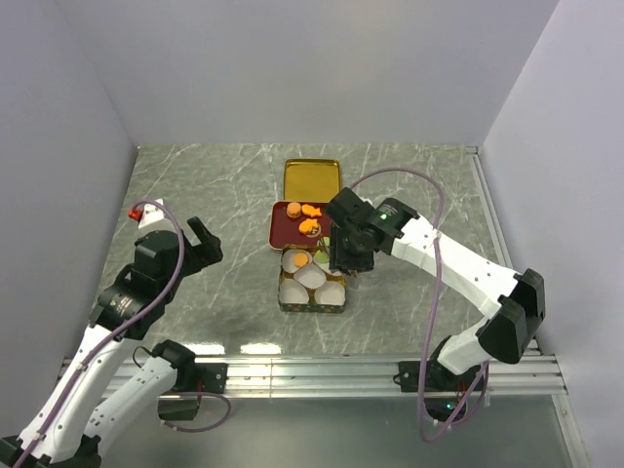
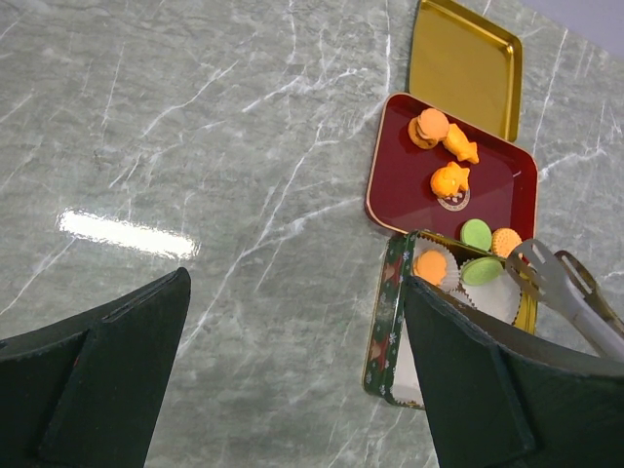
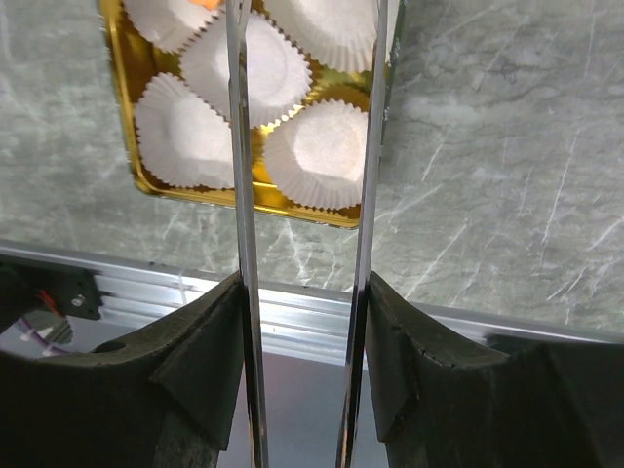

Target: Pack the cookies

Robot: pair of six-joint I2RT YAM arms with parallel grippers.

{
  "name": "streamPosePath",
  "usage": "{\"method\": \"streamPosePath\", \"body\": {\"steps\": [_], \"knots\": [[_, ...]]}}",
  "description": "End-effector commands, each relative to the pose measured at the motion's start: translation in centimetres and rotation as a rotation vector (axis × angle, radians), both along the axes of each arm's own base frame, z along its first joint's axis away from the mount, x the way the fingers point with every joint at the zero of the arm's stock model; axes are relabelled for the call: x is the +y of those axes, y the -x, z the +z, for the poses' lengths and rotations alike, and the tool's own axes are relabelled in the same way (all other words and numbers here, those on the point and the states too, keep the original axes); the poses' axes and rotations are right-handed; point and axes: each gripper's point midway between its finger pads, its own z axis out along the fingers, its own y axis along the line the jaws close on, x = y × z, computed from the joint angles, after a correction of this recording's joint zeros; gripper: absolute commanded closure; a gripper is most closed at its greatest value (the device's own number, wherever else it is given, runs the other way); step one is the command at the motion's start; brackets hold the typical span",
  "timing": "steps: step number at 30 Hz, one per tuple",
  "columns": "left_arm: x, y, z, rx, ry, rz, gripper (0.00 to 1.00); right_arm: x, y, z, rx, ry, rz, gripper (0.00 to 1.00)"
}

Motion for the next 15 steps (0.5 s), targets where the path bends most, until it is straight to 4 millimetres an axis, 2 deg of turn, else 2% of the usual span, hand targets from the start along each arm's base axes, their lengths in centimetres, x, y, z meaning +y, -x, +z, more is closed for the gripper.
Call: {"method": "streamPosePath", "body": {"steps": [1, 8, 15], "knots": [[0.1, -0.1, 0.7, -0.029, 0.019, 0.014, 0.03, 0.0, -0.8, 2.1, -0.055, 0.000, -0.006, 0.45], [0.0, -0.1, 0.7, -0.032, 0.019, 0.012, 0.04, 0.1, -1.5, 4.6, -0.096, -0.007, -0.004, 0.45], [0.2, -0.1, 0.7, -0.031, 0.018, 0.021, 0.03, 0.7, -3.3, 5.4, -0.115, 0.011, 0.015, 0.45]]}}
